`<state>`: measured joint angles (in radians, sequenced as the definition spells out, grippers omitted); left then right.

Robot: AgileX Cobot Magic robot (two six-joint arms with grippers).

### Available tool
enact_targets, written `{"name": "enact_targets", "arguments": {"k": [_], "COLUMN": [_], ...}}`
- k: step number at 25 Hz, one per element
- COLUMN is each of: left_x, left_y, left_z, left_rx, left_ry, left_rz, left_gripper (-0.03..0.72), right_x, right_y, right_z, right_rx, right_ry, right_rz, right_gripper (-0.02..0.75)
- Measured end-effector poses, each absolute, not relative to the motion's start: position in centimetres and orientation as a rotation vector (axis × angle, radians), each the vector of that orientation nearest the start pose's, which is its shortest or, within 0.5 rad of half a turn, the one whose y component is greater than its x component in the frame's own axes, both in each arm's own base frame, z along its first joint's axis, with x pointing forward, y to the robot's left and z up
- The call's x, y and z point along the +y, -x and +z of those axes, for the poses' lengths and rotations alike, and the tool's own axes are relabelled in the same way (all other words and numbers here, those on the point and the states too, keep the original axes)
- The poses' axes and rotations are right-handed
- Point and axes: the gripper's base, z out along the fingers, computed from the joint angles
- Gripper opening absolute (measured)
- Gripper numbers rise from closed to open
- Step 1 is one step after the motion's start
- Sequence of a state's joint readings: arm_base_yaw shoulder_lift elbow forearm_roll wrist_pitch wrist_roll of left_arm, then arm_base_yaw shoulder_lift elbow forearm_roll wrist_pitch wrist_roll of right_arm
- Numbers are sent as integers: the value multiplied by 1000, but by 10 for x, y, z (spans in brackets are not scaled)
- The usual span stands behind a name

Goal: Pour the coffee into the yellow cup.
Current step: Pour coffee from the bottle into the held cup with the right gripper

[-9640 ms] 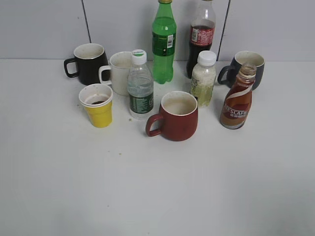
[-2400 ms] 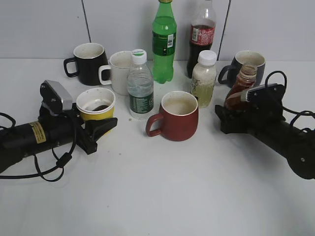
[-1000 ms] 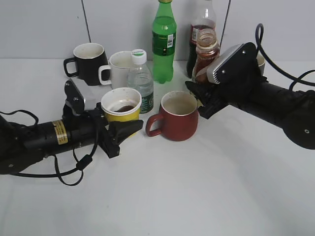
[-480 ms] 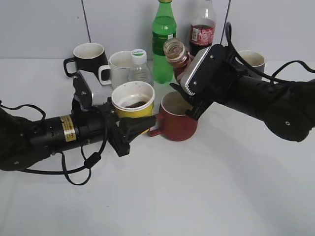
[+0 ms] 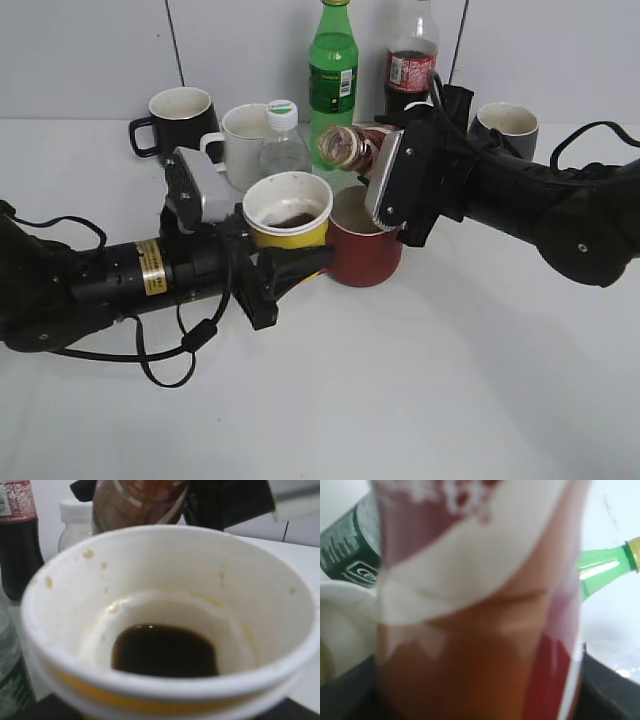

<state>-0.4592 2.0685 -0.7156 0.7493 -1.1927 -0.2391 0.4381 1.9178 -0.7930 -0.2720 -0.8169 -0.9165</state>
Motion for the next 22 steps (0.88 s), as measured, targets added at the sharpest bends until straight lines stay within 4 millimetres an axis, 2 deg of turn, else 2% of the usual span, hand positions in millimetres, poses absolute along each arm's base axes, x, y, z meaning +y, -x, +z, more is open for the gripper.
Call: {"name": "enact_targets", "arguments": {"k": [12, 22], "left_x": [-207, -210], "left_y": [-269, -272], "left_z": [102, 109], "left_rx": [1574, 1572], "left_ry": [-1012, -1070], "left_rz": [-845, -803], "left_gripper": [379, 379], "right_x": [171, 172], "right_y": [-324, -324], "right_z": [151, 154], "right_rx": [1071, 988], "right_ry": [1456, 1481], "right_rz": [-427, -494], "right_gripper": [504, 504]}}
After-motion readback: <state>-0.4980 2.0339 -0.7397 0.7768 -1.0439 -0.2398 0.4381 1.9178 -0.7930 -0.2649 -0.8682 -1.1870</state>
